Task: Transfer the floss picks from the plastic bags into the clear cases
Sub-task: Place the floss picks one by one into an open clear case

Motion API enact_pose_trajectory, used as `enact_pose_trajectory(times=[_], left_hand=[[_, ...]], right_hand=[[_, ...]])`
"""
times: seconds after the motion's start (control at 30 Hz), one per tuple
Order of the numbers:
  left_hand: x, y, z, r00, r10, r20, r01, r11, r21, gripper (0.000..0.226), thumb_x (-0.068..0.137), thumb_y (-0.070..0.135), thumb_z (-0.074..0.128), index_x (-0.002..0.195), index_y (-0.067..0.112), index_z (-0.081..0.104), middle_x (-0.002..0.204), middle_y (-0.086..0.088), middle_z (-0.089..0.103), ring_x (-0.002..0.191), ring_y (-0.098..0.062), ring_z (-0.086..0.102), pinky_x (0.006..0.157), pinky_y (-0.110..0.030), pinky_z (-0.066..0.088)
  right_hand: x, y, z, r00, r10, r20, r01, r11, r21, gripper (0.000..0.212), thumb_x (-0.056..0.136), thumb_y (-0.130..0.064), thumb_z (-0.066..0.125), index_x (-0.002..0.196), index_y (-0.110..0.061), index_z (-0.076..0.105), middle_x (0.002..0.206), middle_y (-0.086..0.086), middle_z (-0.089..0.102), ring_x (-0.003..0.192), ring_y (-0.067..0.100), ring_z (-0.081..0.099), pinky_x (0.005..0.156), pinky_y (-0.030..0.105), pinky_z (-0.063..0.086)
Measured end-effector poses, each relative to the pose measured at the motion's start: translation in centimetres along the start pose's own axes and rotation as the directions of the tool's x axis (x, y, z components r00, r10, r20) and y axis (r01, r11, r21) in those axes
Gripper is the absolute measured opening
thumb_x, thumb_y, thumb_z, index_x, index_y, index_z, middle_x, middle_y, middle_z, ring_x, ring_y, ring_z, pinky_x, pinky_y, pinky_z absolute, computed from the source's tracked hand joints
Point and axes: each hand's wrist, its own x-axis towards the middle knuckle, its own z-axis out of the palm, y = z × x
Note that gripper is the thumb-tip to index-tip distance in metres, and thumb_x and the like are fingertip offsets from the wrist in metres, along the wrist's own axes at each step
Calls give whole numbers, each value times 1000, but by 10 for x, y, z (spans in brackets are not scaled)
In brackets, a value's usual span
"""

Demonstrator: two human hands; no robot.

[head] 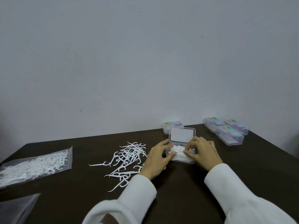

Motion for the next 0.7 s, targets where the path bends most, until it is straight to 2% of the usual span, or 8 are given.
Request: enact_pose_trajectory(times=[0.2,0.27,0.33,0.47,0.53,0.6,0.7], left_hand=[[-2,4,-3,1000,3,12,-3,1000,0,46,90,33,61,134,22,53,148,6,39,132,-11,41,110,-36,36],[-3,7,-5,1000,8,10,-9,1000,23,49,91,32,60,138,24,47,150,6,35,136,-11,35,113,-29,29],[-7,9,-8,1000,8,4,-8,999,49,51,93,32,58,141,26,43,151,6,33,137,-10,32,109,-20,22],[-19,7,-23,1000,5,8,-5,995,104,43,94,31,56,136,25,49,147,6,38,131,-10,40,108,-22,28],[-29,3,-37,1000,26,5,-27,988,153,38,94,27,56,131,24,53,140,7,45,126,-7,43,103,-16,28],[-40,-5,-54,999,46,-7,-44,984,175,33,93,23,58,126,24,57,131,9,53,121,-5,46,98,-11,29],[-60,-22,-83,999,-5,-42,12,988,157,33,90,27,63,122,29,59,123,17,55,121,0,46,104,-18,32]], right_hand=[[1,6,-2,1000,20,-17,-20,1000,-3,13,89,-34,58,98,-27,63,116,-8,54,108,8,47,105,33,24],[0,4,-1,1000,-1,6,1,1000,18,13,88,-38,58,97,-29,62,114,-10,54,107,7,47,104,33,25],[-2,1,0,999,-28,31,27,999,17,13,87,-42,58,94,-32,62,111,-13,52,106,6,46,104,33,25],[-4,-11,0,994,-101,-42,102,994,41,8,89,-38,57,93,-32,58,107,-12,54,95,1,44,99,25,24],[-6,-23,2,985,-164,-51,166,985,39,9,90,-36,56,96,-30,59,104,-13,52,93,1,43,96,22,24],[-10,-39,6,971,-236,-32,237,969,63,10,90,-31,56,98,-28,60,105,-12,53,93,1,44,96,21,31],[-13,-67,19,945,-328,21,322,936,140,13,91,-24,55,103,-26,60,108,-10,54,99,3,48,94,24,43]])
